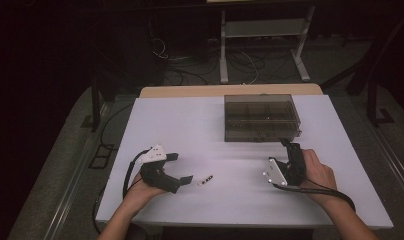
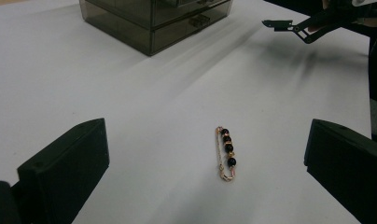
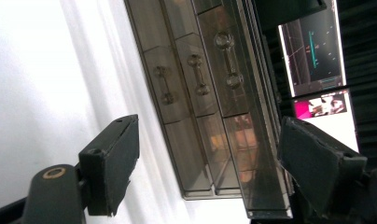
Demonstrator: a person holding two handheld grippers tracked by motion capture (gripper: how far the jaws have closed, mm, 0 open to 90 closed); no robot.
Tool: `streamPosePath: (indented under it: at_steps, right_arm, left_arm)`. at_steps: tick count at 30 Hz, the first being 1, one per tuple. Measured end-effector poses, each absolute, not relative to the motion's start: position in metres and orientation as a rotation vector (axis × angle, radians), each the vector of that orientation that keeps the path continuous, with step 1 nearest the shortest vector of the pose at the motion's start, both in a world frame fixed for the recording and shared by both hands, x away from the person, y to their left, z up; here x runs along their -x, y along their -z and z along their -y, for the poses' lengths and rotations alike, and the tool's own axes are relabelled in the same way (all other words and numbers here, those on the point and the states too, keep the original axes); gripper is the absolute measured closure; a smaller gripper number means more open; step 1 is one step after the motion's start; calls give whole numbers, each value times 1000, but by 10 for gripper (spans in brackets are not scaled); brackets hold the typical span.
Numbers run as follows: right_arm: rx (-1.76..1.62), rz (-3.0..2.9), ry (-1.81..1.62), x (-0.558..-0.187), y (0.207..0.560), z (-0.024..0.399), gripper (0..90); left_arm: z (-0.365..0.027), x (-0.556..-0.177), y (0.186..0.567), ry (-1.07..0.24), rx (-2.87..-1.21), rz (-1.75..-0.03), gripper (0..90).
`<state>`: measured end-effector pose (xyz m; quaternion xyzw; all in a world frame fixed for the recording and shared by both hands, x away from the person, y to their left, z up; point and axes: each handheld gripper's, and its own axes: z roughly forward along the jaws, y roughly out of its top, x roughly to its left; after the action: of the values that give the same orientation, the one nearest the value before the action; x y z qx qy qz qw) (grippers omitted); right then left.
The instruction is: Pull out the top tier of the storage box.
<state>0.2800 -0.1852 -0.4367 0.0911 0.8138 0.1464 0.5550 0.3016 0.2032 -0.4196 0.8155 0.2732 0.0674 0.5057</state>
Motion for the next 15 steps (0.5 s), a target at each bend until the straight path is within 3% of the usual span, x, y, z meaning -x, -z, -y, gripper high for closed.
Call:
streamPosePath:
  at_steps: [15]
  right_arm:
    - [-330, -1981, -457, -282, 433, 188, 204]
  left_arm:
    - [-203, -302, 420, -166, -1970, -656, 0]
